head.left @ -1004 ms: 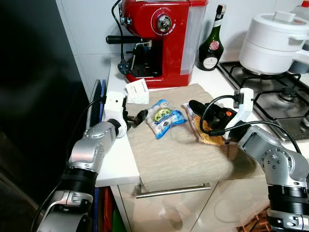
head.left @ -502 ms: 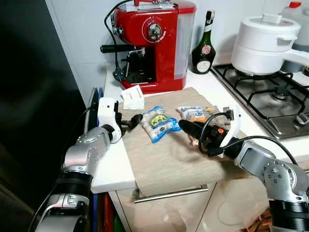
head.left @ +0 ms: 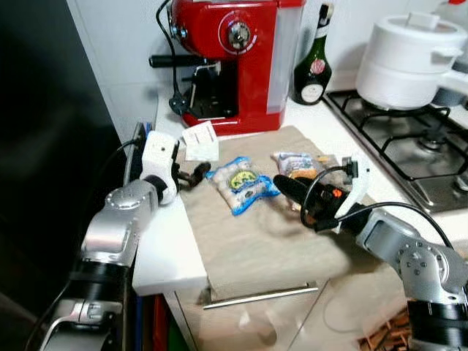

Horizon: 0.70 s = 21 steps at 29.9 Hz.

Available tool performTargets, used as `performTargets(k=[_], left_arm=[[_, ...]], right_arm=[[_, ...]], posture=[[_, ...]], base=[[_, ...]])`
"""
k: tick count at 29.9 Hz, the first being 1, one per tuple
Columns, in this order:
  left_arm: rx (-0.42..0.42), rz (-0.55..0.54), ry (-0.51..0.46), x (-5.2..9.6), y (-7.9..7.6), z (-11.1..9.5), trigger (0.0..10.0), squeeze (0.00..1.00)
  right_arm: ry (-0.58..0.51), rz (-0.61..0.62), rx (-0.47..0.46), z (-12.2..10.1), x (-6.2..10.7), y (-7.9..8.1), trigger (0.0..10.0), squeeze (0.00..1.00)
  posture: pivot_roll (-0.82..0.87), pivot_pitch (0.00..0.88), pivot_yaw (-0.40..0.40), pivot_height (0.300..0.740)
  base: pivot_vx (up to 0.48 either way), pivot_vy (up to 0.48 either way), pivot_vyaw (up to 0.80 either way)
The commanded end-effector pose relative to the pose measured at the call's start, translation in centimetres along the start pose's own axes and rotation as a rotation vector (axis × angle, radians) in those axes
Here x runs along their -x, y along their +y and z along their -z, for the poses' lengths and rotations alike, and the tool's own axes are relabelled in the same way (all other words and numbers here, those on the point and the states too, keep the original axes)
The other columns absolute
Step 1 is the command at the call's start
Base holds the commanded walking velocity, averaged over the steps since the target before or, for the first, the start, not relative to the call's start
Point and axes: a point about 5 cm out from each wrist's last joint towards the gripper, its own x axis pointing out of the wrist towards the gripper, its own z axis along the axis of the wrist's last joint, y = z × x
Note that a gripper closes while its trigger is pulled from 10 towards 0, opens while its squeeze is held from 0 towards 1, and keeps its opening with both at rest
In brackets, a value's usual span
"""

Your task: Restocking fridge

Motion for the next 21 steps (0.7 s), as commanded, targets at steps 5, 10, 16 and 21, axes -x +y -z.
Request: performTargets(k=[5, 10, 16, 21], left_arm=[[-0.059, 0.001, -0.058, 0.4, -0.3, -2.5, 10.0, 0.0], [-0.052, 0.01, -0.076, 0.4, -0.7, -3.1, 10.0, 0.0], [-0.036, 0.052, -0.132, 0.1, -2.0, -4.1, 10.0, 0.0], [-0.04, 0.075, -0.111, -0.6, -2.8, -3.4, 10.0, 0.0]], right_arm=[[-0.053, -0.002, 0.002, -1.0, 0.0, -0.1, 10.0, 0.0], [-0.013, 0.03, 0.044, -0.7, 0.4, -0.8, 10.0, 0.0], [-0.046, 0.068, 0.082, -1.9, 1.1, -1.3, 10.0, 0.0], [-0.054, 0.05, 0.101, -2.0, 0.8, -0.6, 10.0, 0.0]], posture=[[-0.07, 0.0, 0.039, 0.74], [-0.08, 0.0, 0.037, 0.74], [-0.08, 0.0, 0.043, 0.74], [-0.09, 0.0, 0.044, 0.74]], base=[[0.0, 0.0, 0.0], [0.0, 0.0, 0.0], [0.0, 0.0, 0.0], [0.0, 0.0, 0.0]])
